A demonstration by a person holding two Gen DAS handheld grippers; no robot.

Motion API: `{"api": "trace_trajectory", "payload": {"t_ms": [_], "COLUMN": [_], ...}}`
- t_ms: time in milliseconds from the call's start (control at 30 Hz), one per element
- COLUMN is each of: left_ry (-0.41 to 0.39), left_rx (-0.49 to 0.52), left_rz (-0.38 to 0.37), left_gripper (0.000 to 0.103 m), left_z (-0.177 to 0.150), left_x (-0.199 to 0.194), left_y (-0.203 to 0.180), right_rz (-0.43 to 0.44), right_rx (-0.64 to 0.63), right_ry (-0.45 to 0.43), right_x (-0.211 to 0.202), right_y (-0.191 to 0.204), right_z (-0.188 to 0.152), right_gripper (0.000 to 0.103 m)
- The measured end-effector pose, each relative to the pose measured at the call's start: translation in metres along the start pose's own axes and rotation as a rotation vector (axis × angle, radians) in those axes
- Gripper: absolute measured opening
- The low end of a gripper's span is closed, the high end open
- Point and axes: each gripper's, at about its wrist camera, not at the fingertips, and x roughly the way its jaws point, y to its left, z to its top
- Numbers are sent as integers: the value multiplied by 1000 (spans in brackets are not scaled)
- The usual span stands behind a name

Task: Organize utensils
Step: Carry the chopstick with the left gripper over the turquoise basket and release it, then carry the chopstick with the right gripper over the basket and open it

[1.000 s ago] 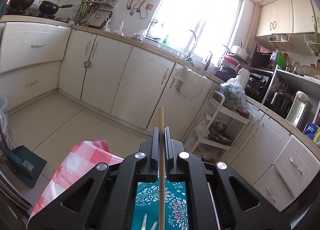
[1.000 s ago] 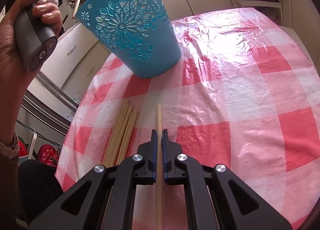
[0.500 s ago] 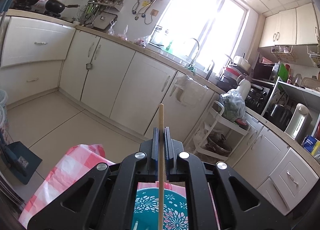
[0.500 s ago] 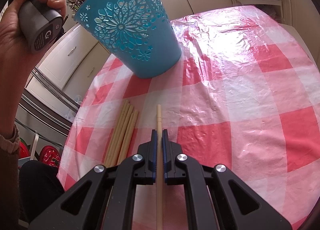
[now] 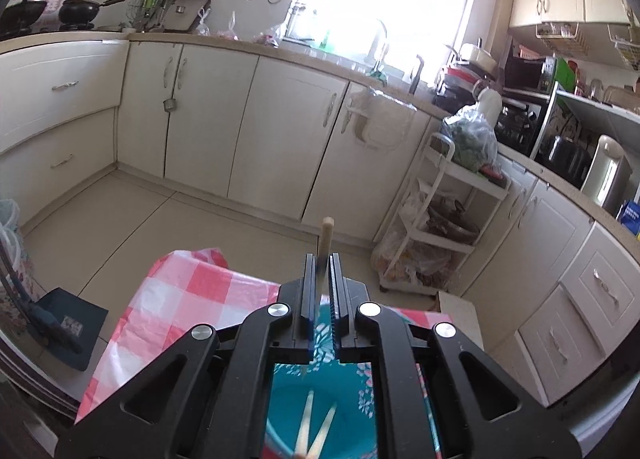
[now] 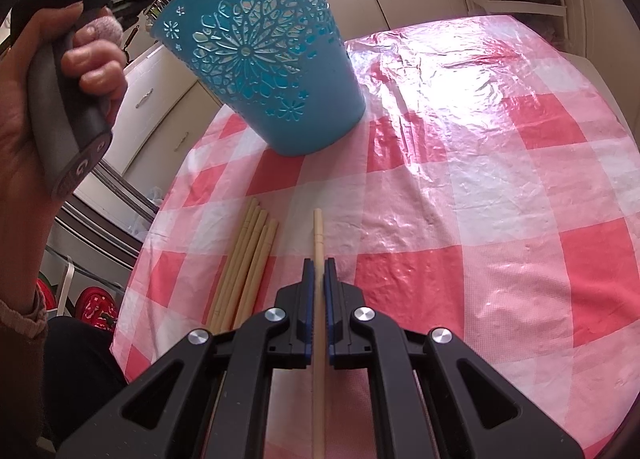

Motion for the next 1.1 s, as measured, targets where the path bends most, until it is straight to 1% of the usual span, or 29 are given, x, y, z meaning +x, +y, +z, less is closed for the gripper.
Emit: {"api": "trace_trajectory", "payload": {"t_ms": [67, 100, 133, 200, 233, 333, 367, 400, 433, 500, 600, 700, 800, 900, 1000, 1100], "left_ry": [16, 14, 6, -25, -42, -57, -55, -50, -45, -38, -13, 7, -7, -2, 8, 5], "left_rx": [29, 38, 43, 54, 64, 82, 85, 88, 88, 70, 25, -25, -8, -4, -15, -20], "left_rz": [18, 27, 37, 63, 79, 118, 130, 143, 154, 181, 214, 208, 194, 186, 183, 186], "left_gripper": [18, 27, 37, 47, 51, 56, 57, 57, 58, 58, 58, 58, 59, 62, 64, 67], "left_z": [-5, -6, -7, -9, -12, -19, -23, -28, -31, -40, -49, -52, -52, -55, -57, -56], "left_x": [-8, -16, -24, -46, -59, -89, -95, -102, -107, -115, -115, -112, -115, -115, -112, -111], "left_y": [5, 10, 13, 24, 31, 50, 57, 65, 72, 90, 113, 126, 122, 119, 119, 120], "right_rz": [-9, -13, -17, -36, -57, -127, -137, -126, -107, -58, 58, 140, 223, 271, 270, 252], "right_rx": [-18, -27, -32, -62, -94, -199, -210, -198, -171, -126, -53, -10, 11, -10, -43, -71], "right_ry": [10, 13, 14, 13, 12, 2, 2, 9, 12, -9, -81, -152, -233, -328, -404, -471], "right_x": [1, 1, 1, 2, 2, 5, 6, 6, 3, -10, -44, -78, -110, -132, -133, -114], "right_y": [2, 3, 4, 8, 12, 27, 29, 28, 25, 20, 16, 22, 36, 56, 76, 92], "right_z": [1, 2, 1, 0, 0, -4, -5, -4, -3, 3, 18, 39, 72, 113, 155, 192], "right_gripper": [6, 6, 6, 6, 6, 6, 6, 5, 6, 5, 5, 5, 6, 6, 6, 6]}}
